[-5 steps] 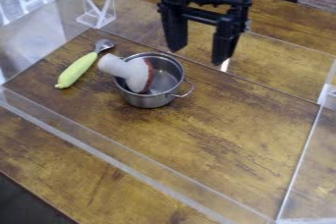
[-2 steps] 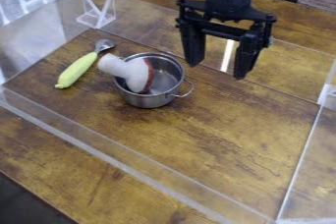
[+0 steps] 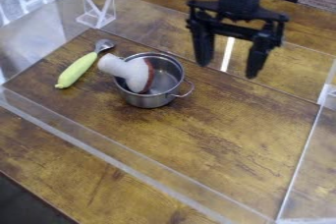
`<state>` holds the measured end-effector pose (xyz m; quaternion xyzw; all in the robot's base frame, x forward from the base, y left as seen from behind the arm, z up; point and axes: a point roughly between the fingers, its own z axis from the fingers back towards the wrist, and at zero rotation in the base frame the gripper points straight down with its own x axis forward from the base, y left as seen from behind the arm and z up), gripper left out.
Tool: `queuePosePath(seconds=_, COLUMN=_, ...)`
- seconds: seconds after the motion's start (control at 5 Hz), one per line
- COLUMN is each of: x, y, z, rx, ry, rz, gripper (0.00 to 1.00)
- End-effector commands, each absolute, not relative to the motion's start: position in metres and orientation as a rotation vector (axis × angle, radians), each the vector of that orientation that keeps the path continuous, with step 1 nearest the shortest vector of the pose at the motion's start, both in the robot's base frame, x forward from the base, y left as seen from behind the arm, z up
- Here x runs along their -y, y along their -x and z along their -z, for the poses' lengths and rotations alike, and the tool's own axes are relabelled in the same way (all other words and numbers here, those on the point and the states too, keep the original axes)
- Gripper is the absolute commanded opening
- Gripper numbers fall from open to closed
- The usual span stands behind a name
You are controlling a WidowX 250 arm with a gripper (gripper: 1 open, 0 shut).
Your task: Put the mushroom in the silver pot
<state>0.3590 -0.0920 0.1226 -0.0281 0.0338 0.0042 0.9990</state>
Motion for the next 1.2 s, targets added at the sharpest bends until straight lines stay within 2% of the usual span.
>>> queuePosePath(seconds=0.0, x=0.105, y=-0.359, z=-0.146, rx=-0.025, ry=0.07, rz=0.07, gripper=1.0)
queuePosePath(seconds=0.2, x=0.117, y=-0.36, z=-0.142, rx=-0.043, ry=0.066, rz=0.096, gripper=1.0)
queuePosePath(seconds=0.4, x=0.103, y=-0.349, z=-0.135, rx=-0.051, ry=0.061, rz=0.046, gripper=1.0)
queuePosePath(seconds=0.6, x=0.082, y=-0.344, z=-0.138, rx=-0.018, ry=0.069, rz=-0.006, gripper=1.0)
queuePosePath(seconds=0.8, x=0.067, y=-0.353, z=-0.148, rx=0.01, ry=0.09, rz=-0.051, gripper=1.0)
queuePosePath(seconds=1.0, x=0.064, y=-0.356, z=-0.151, rx=0.023, ry=0.081, rz=-0.063, gripper=1.0)
